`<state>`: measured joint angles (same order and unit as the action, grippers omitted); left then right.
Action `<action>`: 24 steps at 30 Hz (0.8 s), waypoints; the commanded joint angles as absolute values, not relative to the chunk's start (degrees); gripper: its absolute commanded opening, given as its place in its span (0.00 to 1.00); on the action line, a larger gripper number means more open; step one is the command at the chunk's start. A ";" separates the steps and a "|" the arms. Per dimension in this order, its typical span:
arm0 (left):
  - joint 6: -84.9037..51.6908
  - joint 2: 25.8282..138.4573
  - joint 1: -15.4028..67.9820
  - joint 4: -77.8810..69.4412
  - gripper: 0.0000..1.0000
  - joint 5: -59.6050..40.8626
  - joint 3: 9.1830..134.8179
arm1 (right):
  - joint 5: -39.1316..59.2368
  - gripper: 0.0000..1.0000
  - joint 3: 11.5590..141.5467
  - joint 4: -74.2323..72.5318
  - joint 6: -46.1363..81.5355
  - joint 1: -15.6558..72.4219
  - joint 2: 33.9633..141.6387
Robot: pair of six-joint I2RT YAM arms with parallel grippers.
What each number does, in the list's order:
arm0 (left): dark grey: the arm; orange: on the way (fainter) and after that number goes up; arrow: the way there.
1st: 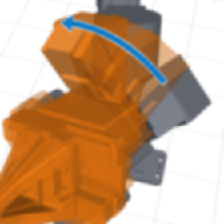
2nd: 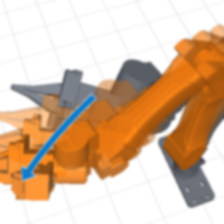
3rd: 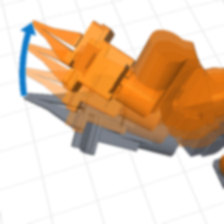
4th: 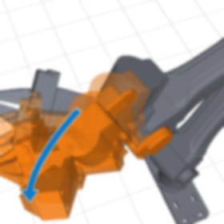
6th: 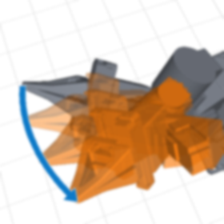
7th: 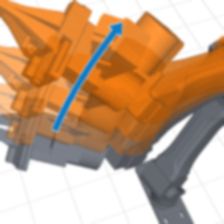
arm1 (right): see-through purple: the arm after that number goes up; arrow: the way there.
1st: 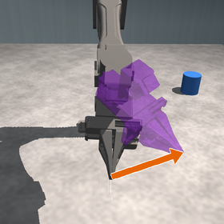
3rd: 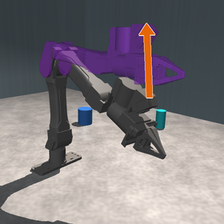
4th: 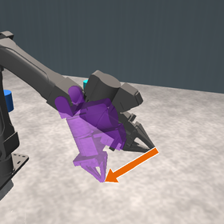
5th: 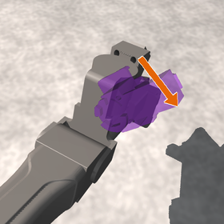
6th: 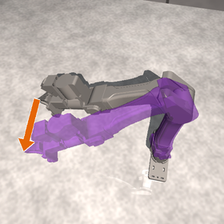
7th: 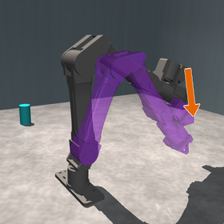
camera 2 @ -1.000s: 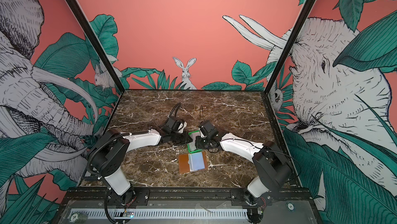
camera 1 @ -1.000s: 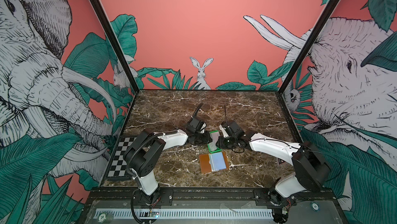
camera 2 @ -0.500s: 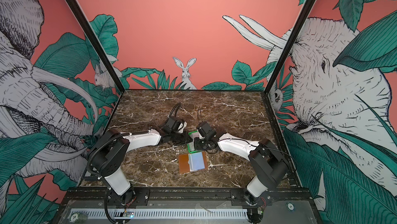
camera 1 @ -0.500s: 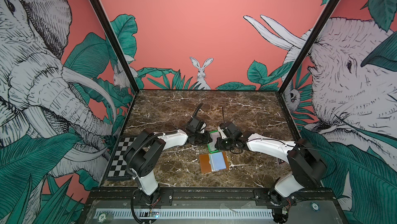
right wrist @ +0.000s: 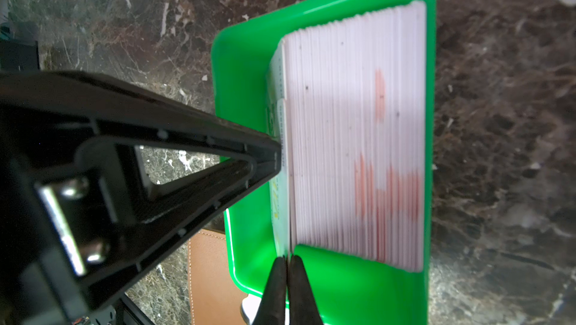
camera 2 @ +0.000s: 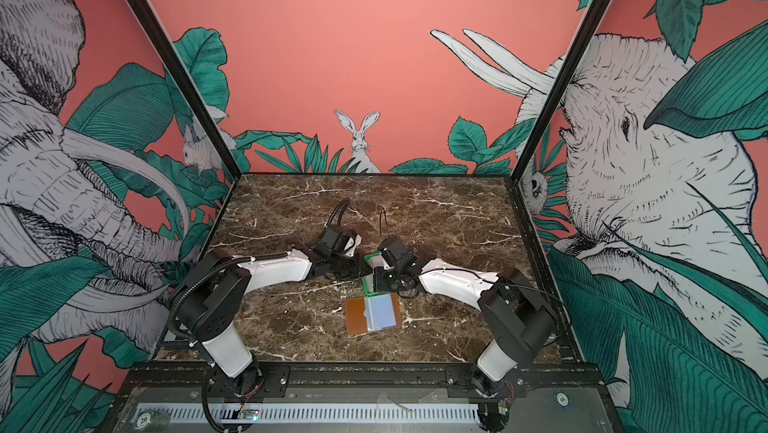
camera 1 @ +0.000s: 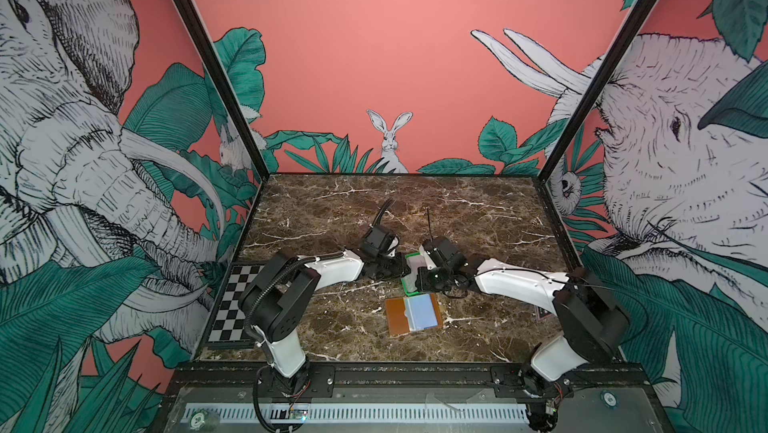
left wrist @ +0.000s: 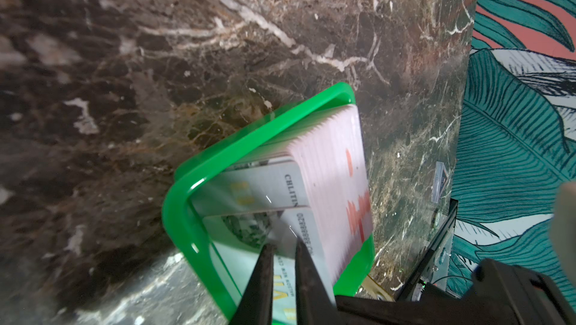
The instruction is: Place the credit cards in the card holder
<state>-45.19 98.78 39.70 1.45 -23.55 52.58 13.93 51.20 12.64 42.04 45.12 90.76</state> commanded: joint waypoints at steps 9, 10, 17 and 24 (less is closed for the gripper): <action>-44.58 90.39 39.77 4.70 0.23 -23.01 52.75 | 11.59 0.00 51.06 13.36 42.35 45.62 86.65; -44.64 89.36 39.81 4.80 0.23 -23.19 52.50 | 11.36 0.00 51.06 13.52 42.30 45.66 85.98; -45.30 81.26 39.73 2.56 0.25 -24.11 47.95 | 9.14 0.00 51.04 15.81 41.77 45.53 81.08; -50.32 75.01 38.88 -12.19 0.28 -28.46 38.37 | 9.35 0.00 52.41 19.22 40.41 44.63 75.71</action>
<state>-47.68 77.25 39.31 -5.02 -26.09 41.39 10.17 51.20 17.04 41.58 45.12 77.76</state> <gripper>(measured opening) 0.275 0.047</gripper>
